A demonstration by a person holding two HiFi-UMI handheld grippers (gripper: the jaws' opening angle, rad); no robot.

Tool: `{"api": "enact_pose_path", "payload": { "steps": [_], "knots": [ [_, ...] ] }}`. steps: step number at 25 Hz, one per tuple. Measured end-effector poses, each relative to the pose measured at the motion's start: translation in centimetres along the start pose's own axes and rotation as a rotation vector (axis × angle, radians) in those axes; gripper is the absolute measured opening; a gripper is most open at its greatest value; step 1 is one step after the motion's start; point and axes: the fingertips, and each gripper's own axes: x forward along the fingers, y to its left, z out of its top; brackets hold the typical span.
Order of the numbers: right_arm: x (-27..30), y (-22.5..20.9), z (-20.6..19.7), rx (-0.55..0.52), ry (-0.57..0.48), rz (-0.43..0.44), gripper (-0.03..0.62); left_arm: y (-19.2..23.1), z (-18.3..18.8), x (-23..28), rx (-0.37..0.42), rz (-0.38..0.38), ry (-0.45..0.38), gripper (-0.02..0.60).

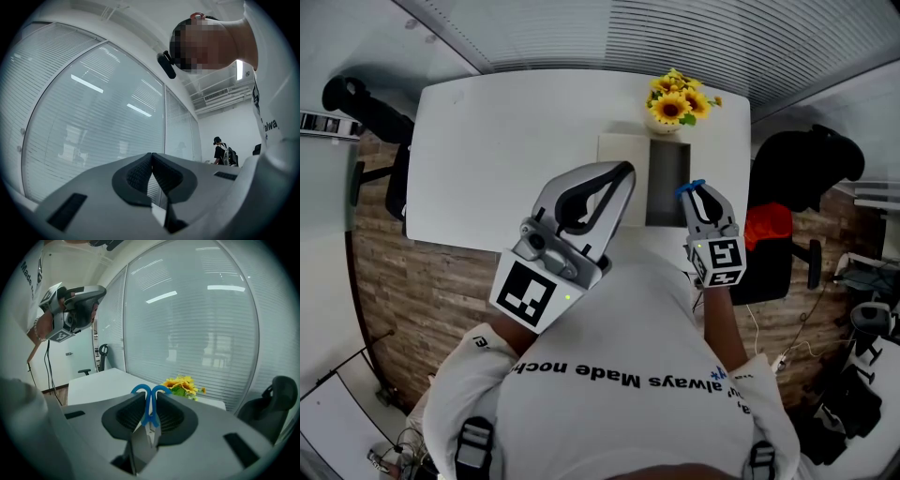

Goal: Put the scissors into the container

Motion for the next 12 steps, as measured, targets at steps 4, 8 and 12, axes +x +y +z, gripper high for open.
{"api": "enact_pose_path", "payload": {
  "steps": [4,8,12],
  "knots": [
    [0.4,0.1,-0.7,0.0,0.018,0.006,0.084,0.0,0.0,0.0,-0.001,0.0,0.002,0.02],
    [0.7,-0.1,-1.3,0.002,0.034,0.006,0.084,0.0,0.1,0.0,0.001,0.002,0.002,0.02],
    [1.2,-0.2,-2.2,0.006,0.053,0.007,0.084,0.0,0.1,0.0,0.0,0.003,0.001,0.02]
  ]
}}
